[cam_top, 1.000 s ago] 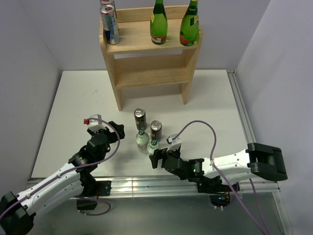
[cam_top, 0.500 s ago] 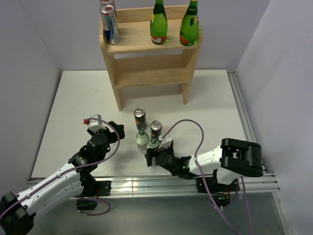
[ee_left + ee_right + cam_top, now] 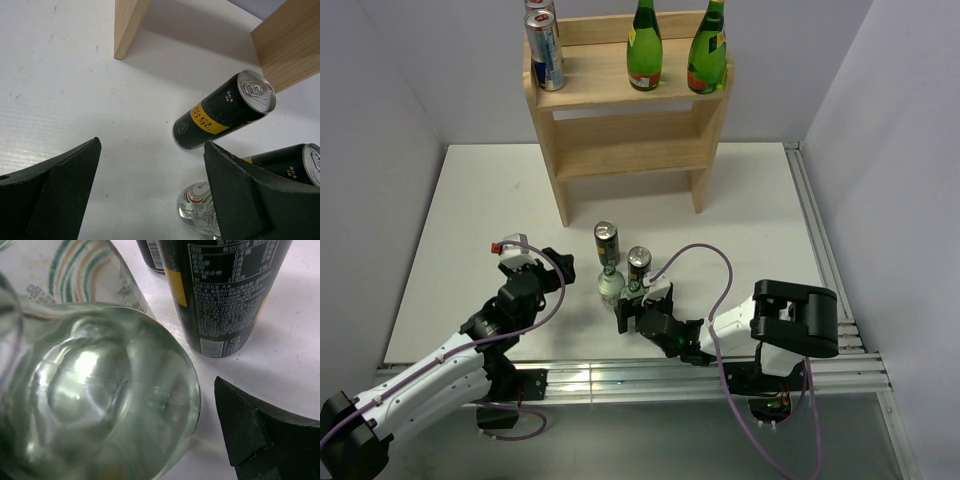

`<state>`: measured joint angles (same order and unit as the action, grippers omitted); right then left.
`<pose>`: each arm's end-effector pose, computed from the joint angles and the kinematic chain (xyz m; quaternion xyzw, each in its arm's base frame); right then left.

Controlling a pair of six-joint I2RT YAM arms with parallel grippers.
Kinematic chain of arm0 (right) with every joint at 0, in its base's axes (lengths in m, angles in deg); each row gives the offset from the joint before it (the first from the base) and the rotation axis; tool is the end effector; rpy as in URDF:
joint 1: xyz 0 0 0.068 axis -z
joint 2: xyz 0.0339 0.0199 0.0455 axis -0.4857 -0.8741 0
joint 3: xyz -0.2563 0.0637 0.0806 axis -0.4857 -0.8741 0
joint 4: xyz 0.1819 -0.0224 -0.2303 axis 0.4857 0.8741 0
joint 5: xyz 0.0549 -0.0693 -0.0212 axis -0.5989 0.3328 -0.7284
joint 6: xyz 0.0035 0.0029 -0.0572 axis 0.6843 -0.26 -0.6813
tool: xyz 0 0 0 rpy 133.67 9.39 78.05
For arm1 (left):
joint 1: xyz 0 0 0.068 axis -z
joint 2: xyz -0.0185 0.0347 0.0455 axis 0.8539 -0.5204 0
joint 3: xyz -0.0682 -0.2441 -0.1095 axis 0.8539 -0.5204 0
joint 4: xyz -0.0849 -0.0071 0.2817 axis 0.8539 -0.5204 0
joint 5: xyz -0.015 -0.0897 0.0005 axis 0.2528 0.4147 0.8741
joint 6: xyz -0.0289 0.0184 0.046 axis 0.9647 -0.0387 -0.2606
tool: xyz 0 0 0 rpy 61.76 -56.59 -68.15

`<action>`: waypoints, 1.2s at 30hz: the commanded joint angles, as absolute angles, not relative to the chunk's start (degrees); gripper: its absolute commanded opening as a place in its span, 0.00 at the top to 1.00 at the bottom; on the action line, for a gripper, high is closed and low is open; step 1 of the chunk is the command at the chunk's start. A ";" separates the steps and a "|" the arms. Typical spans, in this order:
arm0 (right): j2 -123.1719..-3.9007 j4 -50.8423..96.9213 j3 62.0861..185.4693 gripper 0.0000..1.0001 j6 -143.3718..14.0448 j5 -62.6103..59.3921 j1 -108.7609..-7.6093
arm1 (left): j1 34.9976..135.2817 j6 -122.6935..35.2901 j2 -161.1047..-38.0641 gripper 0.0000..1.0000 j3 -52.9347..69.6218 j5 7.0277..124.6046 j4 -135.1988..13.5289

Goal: Place and organize the beverage onto the shelf

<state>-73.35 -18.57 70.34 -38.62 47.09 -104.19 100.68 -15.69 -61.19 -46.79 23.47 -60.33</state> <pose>0.0963 0.2582 0.0933 -0.1198 0.8129 0.2156 0.5276 0.1583 -0.1121 0.2032 -0.1571 0.7739 -0.1914 0.5829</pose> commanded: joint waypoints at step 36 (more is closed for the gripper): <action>-41.70 14.09 79.69 1.00 -39.19 69.04 -109.30 | 100.92 -16.87 -60.83 0.09 -46.77 23.98 -58.28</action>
